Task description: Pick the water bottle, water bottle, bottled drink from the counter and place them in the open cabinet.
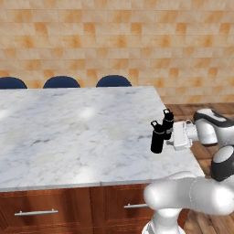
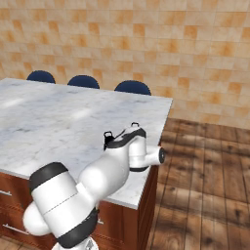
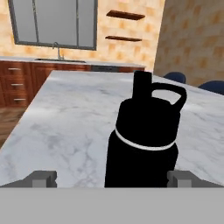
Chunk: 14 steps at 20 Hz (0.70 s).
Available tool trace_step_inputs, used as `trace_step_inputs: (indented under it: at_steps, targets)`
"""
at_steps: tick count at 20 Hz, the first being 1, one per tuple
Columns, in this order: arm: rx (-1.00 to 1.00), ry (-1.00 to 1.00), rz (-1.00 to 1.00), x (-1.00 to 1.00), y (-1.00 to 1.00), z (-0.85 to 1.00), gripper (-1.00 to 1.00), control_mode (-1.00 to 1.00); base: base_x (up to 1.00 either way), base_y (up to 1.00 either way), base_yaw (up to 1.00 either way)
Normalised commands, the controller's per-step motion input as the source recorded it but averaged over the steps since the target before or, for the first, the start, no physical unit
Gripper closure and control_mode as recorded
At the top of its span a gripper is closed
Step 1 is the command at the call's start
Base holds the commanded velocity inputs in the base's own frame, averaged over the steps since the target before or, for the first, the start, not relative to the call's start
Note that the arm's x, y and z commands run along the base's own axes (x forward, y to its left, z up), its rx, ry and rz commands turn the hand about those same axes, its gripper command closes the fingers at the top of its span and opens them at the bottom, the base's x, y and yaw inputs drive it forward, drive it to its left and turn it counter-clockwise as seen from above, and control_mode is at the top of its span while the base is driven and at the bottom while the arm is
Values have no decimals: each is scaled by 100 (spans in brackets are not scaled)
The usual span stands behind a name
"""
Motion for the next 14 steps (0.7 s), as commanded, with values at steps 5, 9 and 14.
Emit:
trace_step_inputs:
  at_steps: [5, 9, 14]
  targets:
    - [3, 0, 1, 19, -3, -20, -100, -100, 0, 0, 0]
    - [5, 0, 3, 11, -1, -16, -100, -100, 0, 0, 0]
    - [7, 0, 2, 0, 2, -12, -100, -100, 0, 0, 0]
